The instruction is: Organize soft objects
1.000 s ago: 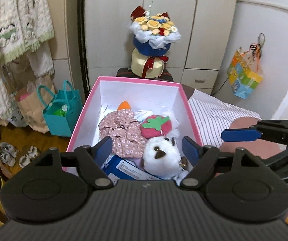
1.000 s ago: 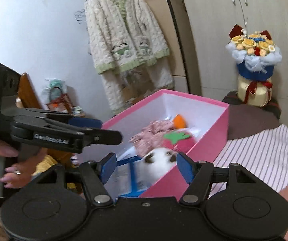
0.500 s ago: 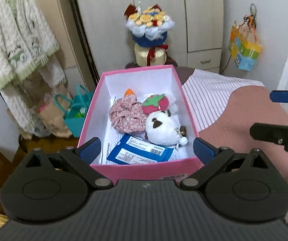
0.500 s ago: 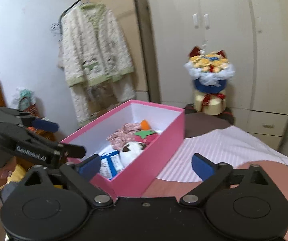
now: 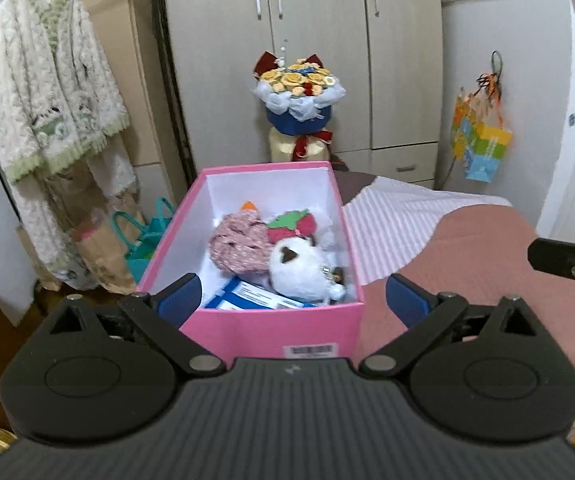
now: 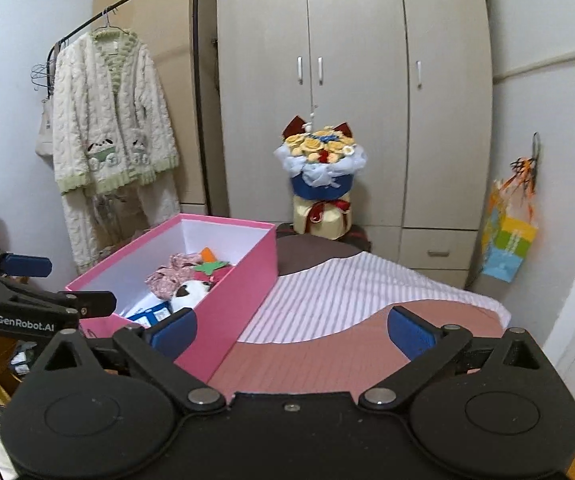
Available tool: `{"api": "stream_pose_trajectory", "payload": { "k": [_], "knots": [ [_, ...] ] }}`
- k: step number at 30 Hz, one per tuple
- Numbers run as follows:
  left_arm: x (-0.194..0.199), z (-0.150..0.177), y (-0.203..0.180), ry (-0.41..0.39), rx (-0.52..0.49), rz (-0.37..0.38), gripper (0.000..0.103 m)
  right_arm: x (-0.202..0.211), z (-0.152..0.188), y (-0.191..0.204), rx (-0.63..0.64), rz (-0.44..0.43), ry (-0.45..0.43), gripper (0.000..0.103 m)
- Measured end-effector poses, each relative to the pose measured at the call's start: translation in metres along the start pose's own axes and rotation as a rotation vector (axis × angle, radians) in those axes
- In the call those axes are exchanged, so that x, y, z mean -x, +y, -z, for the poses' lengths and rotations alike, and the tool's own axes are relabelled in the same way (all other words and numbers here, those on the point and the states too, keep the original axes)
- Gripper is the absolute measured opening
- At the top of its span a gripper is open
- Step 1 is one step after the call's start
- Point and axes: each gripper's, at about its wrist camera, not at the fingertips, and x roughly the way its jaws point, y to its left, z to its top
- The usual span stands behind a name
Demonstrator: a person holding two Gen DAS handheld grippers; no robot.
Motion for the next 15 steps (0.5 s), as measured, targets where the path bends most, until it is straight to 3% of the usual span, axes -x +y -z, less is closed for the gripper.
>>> {"api": "stream_pose_trajectory", "payload": {
  "k": [7,10,15],
  "knots": [
    [0.011,0.018,-0.003,-0.035,0.039,0.047,0.100,0.018,0.014,-0.001,-0.042,0.071,-0.013,0.103],
    [0.013,0.024,-0.009,-0.040,0.051,0.014,0.100,0.026,0.021,0.001,-0.051,0.093,-0.023,0.103],
    [0.015,0.029,-0.012,-0.034,0.053,0.045,0.100,0.032,0.027,0.002,-0.067,0.114,-0.025,0.103]
  ]
}}
